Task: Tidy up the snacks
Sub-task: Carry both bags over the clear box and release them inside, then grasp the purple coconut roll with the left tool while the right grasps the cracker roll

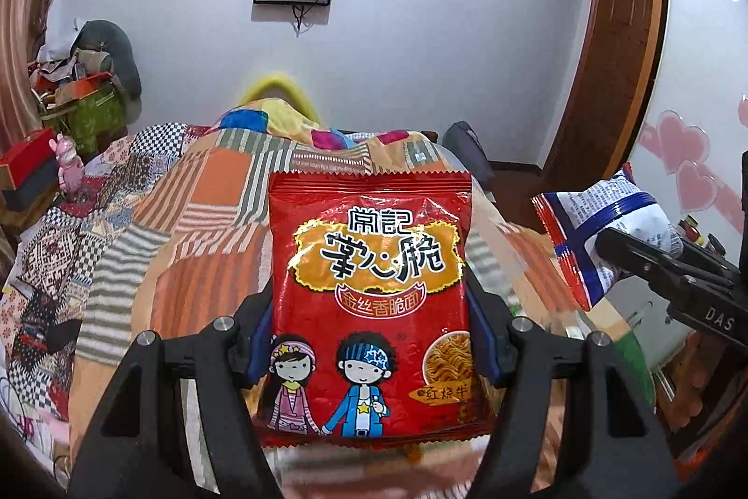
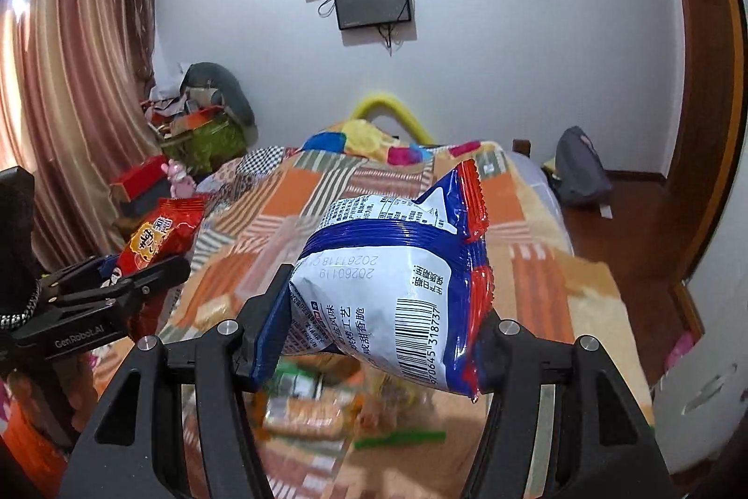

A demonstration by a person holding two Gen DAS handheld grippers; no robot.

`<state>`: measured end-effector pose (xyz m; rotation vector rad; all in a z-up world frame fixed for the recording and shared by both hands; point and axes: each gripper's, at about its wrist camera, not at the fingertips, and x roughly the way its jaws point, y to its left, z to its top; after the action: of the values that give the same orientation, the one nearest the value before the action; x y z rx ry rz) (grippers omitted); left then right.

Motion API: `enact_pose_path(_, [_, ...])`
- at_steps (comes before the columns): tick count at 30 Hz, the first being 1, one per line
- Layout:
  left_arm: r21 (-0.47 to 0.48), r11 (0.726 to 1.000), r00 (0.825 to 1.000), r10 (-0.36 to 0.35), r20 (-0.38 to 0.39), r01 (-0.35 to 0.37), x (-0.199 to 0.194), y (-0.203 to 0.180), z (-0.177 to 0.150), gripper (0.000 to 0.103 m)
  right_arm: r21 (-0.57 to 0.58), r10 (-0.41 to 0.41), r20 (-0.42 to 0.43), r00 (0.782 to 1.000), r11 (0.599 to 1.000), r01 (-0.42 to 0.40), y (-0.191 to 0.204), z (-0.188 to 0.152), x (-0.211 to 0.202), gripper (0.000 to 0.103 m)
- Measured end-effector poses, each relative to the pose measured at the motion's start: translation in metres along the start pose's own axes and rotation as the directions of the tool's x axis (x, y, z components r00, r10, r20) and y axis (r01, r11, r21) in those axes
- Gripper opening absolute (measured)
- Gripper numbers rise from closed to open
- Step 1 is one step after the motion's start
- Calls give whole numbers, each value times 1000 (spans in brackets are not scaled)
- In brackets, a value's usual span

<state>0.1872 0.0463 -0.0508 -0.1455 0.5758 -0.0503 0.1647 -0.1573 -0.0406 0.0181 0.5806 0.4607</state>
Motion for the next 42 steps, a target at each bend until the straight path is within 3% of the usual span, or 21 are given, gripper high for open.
enact_pose_path(9, [-37, 999, 999, 17, -28, -18, 62, 7, 26, 66, 8, -21, -25, 999, 1000, 21, -11, 11, 46, 57])
enact_pose_path(20, [-21, 997, 993, 70, -98, -72, 134, 12, 44, 66, -3, -48, -144, 988, 999, 48, -26, 8, 111, 58])
enact_pose_path(29, [-30, 996, 960, 78, -270, -89, 190, 21, 33, 66, -33, -57, -262, 963, 998, 50, -32, -1, 136, 58])
enact_pose_path(34, [-33, 996, 952, 63, -301, -77, 196, 19, 23, 69, -41, -67, -274, 959, 997, 58, -30, -1, 134, 63])
enact_pose_path(42, [41, 997, 975, 76, -207, -69, 154, 5, 31, 78, -36, -68, -233, 970, 997, 62, -30, 10, 114, 70])
